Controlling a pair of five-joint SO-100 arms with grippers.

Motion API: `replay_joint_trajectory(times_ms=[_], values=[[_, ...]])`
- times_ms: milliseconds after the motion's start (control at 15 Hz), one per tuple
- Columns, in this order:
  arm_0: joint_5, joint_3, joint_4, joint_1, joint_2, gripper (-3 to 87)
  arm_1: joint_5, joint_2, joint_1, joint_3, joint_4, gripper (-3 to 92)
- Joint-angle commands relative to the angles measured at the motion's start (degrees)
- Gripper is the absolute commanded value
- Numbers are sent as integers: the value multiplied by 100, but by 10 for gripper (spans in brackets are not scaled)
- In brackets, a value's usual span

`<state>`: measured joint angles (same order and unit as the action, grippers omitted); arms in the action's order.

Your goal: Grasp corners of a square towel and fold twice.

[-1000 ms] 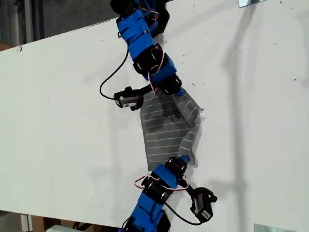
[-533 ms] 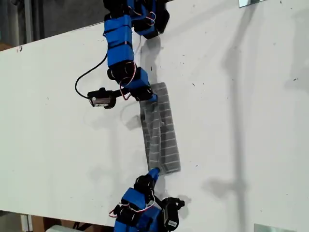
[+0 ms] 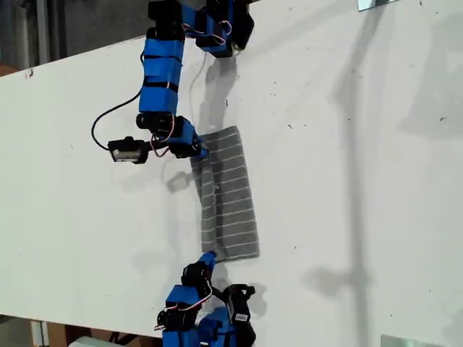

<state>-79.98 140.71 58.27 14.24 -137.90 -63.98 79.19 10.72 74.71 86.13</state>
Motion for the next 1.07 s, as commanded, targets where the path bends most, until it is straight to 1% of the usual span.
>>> replay_joint_trajectory(times_ms=[0,67,133,333,467,667,1000], values=[[316,-562,-141,554,721,-4,246,-44,483,44,-97,-1],[360,-765,-149,703,1116,-4,334,-202,677,114,-149,-1],[352,-1020,-35,703,1380,-4,352,-272,729,114,-105,-1],[264,-1863,589,255,1784,-4,334,220,325,220,97,-1],[141,-1960,677,-211,1802,-4,316,457,35,580,220,-1],[-308,-1731,404,-914,1802,-4,79,492,-563,958,237,-1],[-1213,-984,-325,-1696,1793,-4,-167,466,-1116,976,281,-1]])
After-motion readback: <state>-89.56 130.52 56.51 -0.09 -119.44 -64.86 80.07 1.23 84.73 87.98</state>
